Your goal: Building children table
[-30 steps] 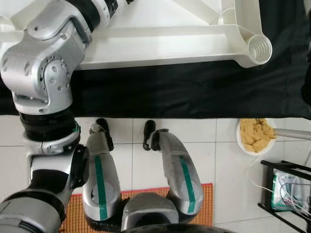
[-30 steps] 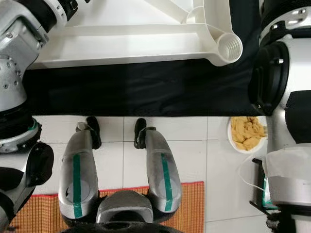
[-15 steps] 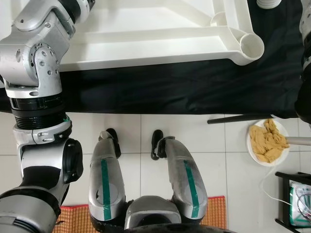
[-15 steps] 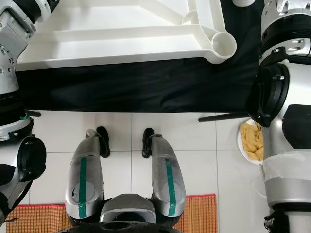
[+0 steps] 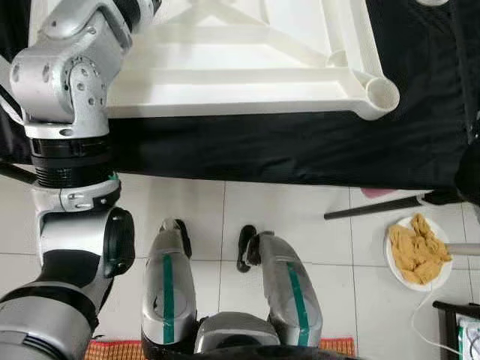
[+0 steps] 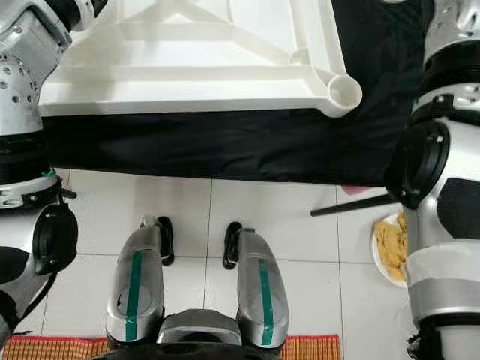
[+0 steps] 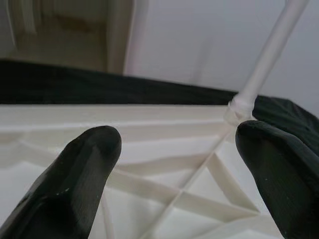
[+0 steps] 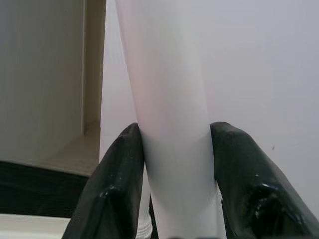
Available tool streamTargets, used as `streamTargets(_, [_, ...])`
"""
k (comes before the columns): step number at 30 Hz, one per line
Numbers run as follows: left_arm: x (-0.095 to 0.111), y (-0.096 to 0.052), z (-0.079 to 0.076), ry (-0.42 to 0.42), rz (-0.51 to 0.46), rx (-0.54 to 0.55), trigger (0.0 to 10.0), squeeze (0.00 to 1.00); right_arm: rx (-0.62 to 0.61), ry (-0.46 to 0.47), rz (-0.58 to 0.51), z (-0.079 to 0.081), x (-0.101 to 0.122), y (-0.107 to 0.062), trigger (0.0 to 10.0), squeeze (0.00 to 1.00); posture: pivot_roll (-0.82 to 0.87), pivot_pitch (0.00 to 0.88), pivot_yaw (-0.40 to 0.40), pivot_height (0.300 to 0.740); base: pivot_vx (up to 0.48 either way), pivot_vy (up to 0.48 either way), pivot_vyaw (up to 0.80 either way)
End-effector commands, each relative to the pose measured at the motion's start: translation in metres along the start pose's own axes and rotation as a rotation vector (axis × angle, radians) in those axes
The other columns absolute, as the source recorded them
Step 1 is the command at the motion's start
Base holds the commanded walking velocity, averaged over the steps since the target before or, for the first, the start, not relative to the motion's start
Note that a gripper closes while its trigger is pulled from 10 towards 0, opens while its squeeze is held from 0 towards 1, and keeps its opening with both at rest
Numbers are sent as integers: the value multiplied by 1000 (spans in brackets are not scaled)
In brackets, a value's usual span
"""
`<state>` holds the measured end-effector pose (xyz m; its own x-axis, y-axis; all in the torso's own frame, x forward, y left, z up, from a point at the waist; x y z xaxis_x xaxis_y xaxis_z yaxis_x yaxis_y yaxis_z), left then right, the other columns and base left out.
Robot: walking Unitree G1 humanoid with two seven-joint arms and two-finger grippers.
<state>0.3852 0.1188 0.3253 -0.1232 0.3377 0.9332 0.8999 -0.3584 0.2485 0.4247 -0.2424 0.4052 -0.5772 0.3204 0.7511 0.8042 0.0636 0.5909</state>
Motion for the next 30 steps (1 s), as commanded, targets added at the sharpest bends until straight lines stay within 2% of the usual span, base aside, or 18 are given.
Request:
streamTargets(1, [-5, 0, -15, -7, 16, -115, 10000, 0, -30, 29, 3, -5, -3, -5, 10000, 0, 111, 45, -66, 740, 0, 0, 0])
streamTargets(4, [-7, -1, -22, -24, 10, -159, 10000, 16, -21, 51, 9, 4, -11, -12, 10000, 0, 109, 35, -57, 740, 0, 0, 0])
streamTargets(5, [-8, -1, -26, -39, 8, -184, 10000, 1000, -13, 66, 14, 10, -16, -17, 10000, 0, 110, 33, -58, 740, 0, 0, 0])
streamTargets(6, [-8, -1, -26, -39, 8, -184, 10000, 1000, -13, 66, 14, 10, -16, -17, 10000, 0, 110, 33, -58, 740, 0, 0, 0])
streamTargets(8, [-14, -3, -38, -103, 22, -249, 10000, 1000, 35, 122, 31, 30, -29, -31, 10000, 0, 114, 28, -63, 740, 0, 0, 0])
streamTargets(9, [-14, -3, -38, -103, 22, -249, 10000, 1000, 35, 122, 31, 30, -29, -31, 10000, 0, 114, 28, -63, 740, 0, 0, 0])
streamTargets(11, [-16, -5, -50, -129, 27, -310, 10000, 1000, 89, 174, 34, 50, -37, -40, 10000, 0, 127, 19, -71, 740, 0, 0, 0])
streamTargets(13, [-16, -7, -59, -138, 24, -350, 10000, 1000, 121, 207, 28, 63, -39, -46, 10000, 0, 130, 17, -71, 740, 0, 0, 0])
streamTargets(18, [-16, -11, -70, -164, 24, -413, 10000, 1000, 167, 235, 19, 77, -38, -52, 10000, 0, 138, 13, -73, 740, 0, 0, 0])
streamTargets(21, [-16, -19, -94, -110, 37, -548, 10000, 1000, 222, 275, 15, 96, -35, -55, 10000, 0, 155, 0, -80, 740, 0, 0, 0])
streamTargets(22, [-16, -19, -94, -110, 37, -548, 10000, 1000, 222, 275, 15, 96, -35, -55, 10000, 0, 155, 0, -80, 740, 0, 0, 0])
streamTargets(25, [-18, -21, -109, -84, 55, -628, 10000, 1000, 295, 289, -1, 109, -28, -59, 10000, 0, 160, 0, -84, 740, 0, 0, 0])
streamTargets(26, [-17, -21, -115, -84, 63, -656, 10000, 0, 327, 293, -12, 113, -25, -60, 10000, 0, 161, 0, -85, 740, 0, 0, 0])
streamTargets(30, [-13, -23, -130, -125, 74, -736, 10000, 0, 387, 290, -28, 121, -20, -63, 10000, 0, 163, 0, -88, 740, 0, 0, 0])
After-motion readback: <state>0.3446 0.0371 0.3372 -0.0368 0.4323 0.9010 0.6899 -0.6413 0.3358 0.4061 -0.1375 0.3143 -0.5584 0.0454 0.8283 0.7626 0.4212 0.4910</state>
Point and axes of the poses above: a point about 5 cm out from each wrist's last joint towards the gripper, its own y axis pointing out of the wrist towards the gripper, its own x axis along the axis of the wrist's last joint, z = x × y, the point moved 5 cm from there along y, pointing out of the wrist towards the gripper, and after that the axes turned 13 degrees about -y, right-handed, at the moved point
